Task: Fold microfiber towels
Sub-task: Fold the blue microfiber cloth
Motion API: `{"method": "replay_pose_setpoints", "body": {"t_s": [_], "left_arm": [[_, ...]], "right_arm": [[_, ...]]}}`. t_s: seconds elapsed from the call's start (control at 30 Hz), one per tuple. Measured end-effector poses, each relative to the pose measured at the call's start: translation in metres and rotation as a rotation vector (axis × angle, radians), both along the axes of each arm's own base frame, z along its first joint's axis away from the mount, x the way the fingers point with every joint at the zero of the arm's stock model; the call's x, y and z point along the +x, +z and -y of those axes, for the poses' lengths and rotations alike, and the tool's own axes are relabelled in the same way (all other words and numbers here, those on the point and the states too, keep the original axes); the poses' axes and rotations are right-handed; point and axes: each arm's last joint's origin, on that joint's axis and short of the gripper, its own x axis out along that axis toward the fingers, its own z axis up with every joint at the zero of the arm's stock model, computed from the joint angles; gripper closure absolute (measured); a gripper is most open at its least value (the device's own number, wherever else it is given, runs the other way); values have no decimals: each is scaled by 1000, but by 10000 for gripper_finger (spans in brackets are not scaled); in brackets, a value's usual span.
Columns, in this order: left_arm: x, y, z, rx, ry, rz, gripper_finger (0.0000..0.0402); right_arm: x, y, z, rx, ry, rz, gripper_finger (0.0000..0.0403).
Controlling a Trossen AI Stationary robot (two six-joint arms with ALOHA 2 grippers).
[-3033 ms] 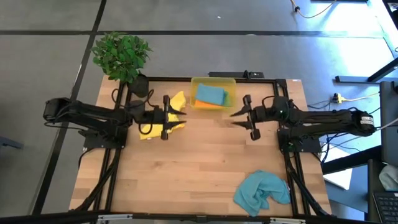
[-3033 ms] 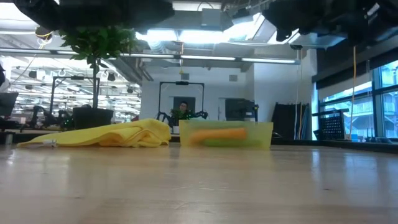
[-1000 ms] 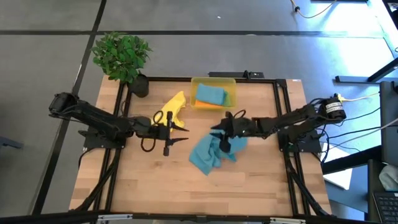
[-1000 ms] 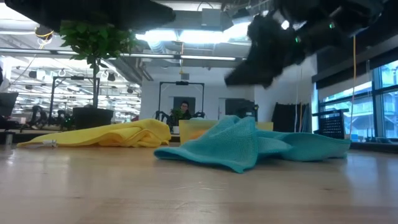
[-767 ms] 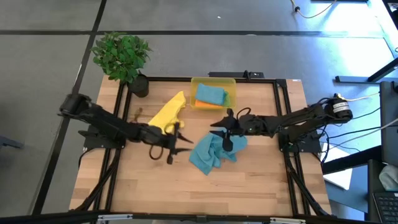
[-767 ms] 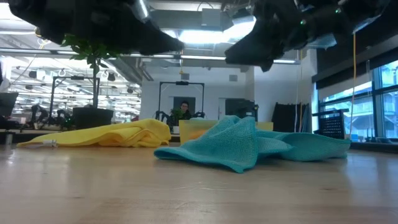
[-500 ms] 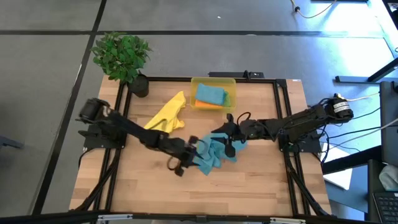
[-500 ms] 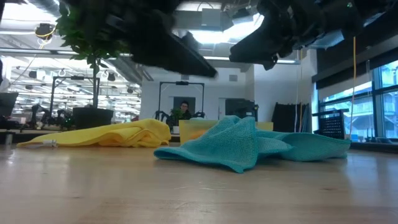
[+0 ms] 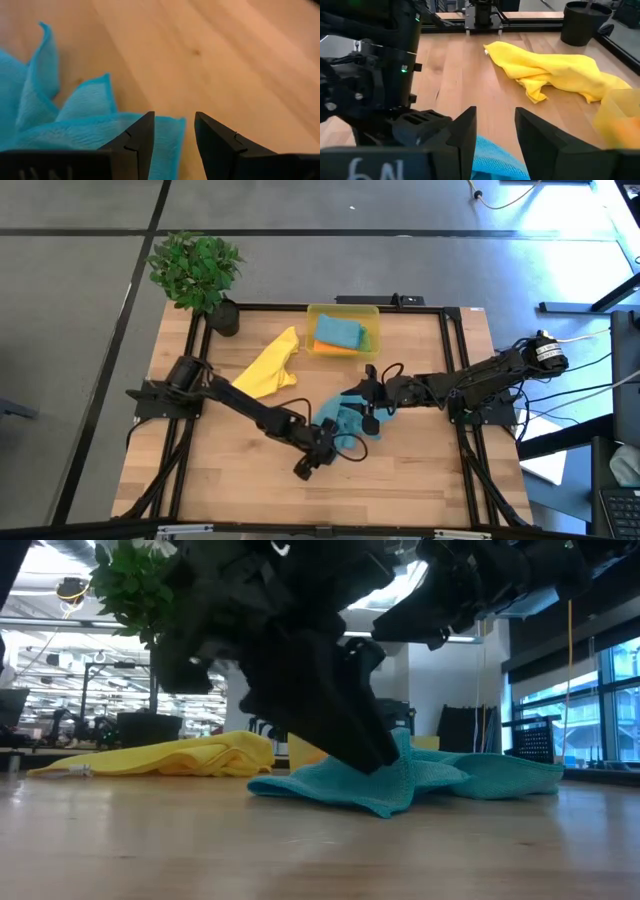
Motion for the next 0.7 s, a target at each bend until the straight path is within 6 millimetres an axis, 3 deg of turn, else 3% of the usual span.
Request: {"method": "replay_pose_setpoints", "body": {"t_s": [0.27, 0.7], "left_arm": [[-1, -5, -2, 100, 0, -32, 271], [-2, -3, 8, 32, -51, -22, 271]], "right_arm": [[0, 1, 0, -38, 14, 5, 266], [0, 1, 2, -55, -24, 7, 266]]}}
